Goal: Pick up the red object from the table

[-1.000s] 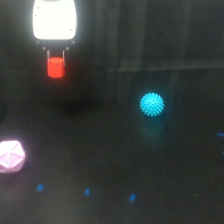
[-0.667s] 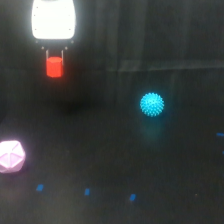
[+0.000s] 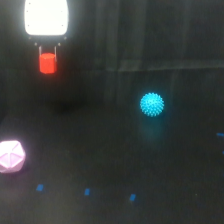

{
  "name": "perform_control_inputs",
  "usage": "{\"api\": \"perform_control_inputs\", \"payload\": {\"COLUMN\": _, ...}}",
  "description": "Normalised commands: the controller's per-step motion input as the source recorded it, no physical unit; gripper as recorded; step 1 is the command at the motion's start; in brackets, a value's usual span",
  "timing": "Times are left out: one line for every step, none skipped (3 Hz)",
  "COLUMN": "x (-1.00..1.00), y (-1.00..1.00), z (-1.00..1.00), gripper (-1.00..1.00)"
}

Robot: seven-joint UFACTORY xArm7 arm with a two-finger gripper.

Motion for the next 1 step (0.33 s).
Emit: {"api": "perform_control_inputs", "payload": {"x": -0.14, "y": -0.09, "z": -0.03, "gripper": -1.0}}
